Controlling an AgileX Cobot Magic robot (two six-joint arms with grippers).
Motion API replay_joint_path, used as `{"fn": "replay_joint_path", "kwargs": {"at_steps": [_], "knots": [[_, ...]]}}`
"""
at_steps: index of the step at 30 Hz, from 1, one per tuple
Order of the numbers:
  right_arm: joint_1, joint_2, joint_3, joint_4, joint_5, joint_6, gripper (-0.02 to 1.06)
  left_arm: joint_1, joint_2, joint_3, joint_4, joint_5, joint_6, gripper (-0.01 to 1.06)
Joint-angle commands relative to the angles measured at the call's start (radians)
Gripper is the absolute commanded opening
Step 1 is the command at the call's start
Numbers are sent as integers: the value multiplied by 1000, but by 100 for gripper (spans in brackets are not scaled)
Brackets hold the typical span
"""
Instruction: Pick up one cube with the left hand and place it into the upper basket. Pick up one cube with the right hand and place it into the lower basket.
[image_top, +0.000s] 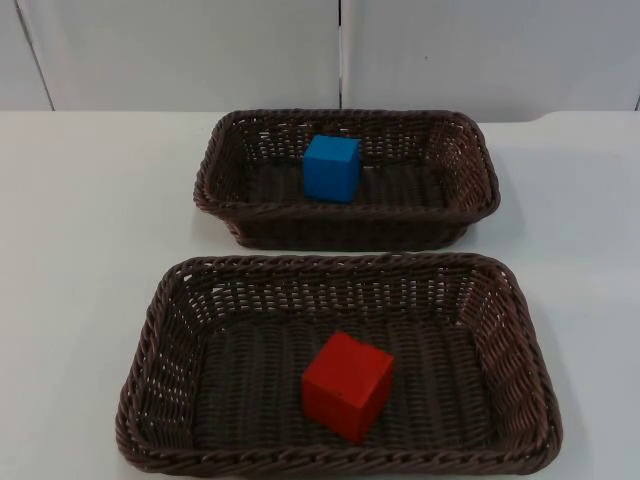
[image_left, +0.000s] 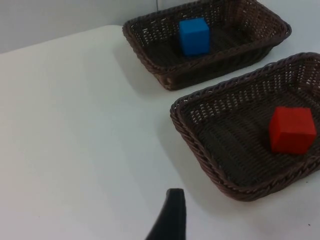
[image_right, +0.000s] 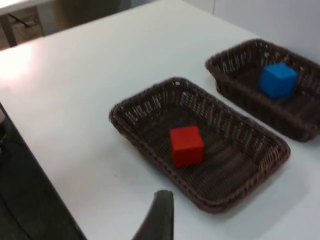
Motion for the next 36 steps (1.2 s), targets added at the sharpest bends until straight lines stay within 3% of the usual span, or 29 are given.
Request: {"fn": "replay_joint_path", "kwargs": {"at_steps": [1, 8, 24, 27, 28, 31, 32, 34, 36], "knots": [[1, -34, 20, -25, 32, 31, 78, -2, -4, 4, 6, -2, -7, 77], [1, -118, 116, -77, 44, 84, 78, -2, -4, 6, 6, -1, -7, 77], [-1, -118, 126, -92, 53, 91, 79, -2, -4, 10, 4, 3, -7, 77], [-1, -118, 126, -92, 53, 91, 82, -2, -4, 10, 4, 3, -7, 77], [-1, -118, 126, -92, 53, 91, 88, -2, -4, 11, 4, 3, -7, 77], [-1, -118, 126, -92, 53, 91, 105, -2, -4, 11, 4, 3, -7, 95], [-1, -118, 126, -92, 53, 91, 105, -2, -4, 11, 4, 3, -7, 95], [-1, -118, 126, -92, 53, 91, 105, -2, -4, 11, 4, 3, -7, 105], [-1, -118, 126, -92, 53, 91, 105, -2, -4, 11, 4, 3, -7, 105]]}}
